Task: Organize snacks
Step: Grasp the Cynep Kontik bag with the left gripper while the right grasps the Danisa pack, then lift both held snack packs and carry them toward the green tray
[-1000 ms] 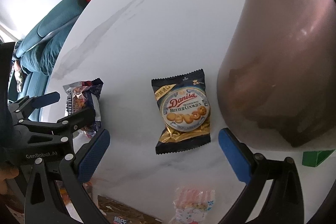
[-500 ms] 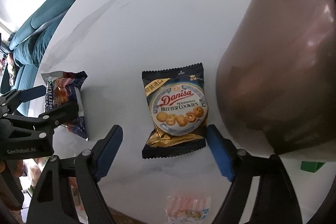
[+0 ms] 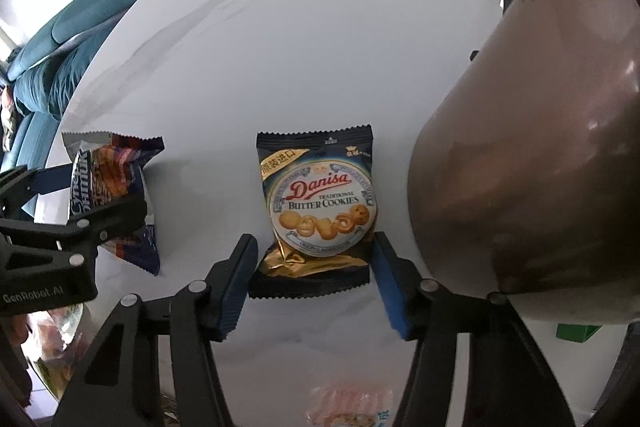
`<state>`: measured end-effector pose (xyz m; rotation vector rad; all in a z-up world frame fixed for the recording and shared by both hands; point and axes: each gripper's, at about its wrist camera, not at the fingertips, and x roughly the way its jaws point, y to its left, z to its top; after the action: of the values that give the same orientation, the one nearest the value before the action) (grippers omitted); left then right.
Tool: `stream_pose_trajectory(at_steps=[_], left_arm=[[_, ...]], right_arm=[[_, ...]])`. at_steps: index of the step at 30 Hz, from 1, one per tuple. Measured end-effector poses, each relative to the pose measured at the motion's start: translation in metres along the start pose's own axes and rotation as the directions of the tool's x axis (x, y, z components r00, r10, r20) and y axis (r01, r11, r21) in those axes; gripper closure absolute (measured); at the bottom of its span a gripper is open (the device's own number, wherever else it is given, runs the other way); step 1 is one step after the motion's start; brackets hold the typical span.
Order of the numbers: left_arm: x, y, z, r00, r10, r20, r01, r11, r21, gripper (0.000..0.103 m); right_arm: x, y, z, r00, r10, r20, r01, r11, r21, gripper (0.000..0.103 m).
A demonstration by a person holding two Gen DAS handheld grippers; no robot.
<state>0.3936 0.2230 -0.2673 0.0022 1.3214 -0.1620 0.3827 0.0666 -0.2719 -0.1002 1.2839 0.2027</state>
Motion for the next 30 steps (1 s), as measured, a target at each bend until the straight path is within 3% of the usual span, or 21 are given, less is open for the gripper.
stream_pose_trajectory(at_steps=[3,7,10,18,21,22,30], left_arm=[[-0.002,-0.008,-0.004,1.000,-0.017,0.004,0.017,1.000,0.008,0.040],[-0.005,-0.009,-0.005,1.000,-0.018,0.013,0.018,0.999,0.027,0.045],[-0.006,-0.008,-0.008,1.000,-0.010,0.022,0.009,1.000,0.023,0.046],[-0.014,-0.008,-0.011,0.999,-0.001,0.040,0.001,1.000,0.006,0.047],[-0.021,-0.009,-0.011,0.998,-0.002,0.056,0.002,1.000,0.003,0.047],[-0.021,-0.008,-0.011,0.998,-0.003,0.060,0.003,1.000,0.004,0.047],[-0.028,-0.003,-0.017,0.997,-0.008,0.076,0.007,1.000,0.007,0.047]], right_arm=[[-0.002,0.000,-0.003,1.000,0.006,0.009,-0.006,1.000,0.004,0.007],[-0.003,-0.002,-0.005,1.000,0.012,0.015,-0.012,1.000,-0.006,0.013],[-0.006,-0.004,-0.010,0.999,0.033,0.025,-0.033,0.999,0.002,0.022],[-0.014,-0.013,-0.016,0.997,0.067,0.043,-0.067,0.998,0.003,0.031],[-0.019,-0.014,-0.019,0.996,0.078,0.051,-0.078,0.997,-0.005,0.054],[-0.019,-0.014,-0.020,0.996,0.080,0.049,-0.080,0.997,-0.004,0.056],[-0.021,-0.013,-0.016,0.995,0.091,0.045,-0.091,0.996,-0.014,0.064]])
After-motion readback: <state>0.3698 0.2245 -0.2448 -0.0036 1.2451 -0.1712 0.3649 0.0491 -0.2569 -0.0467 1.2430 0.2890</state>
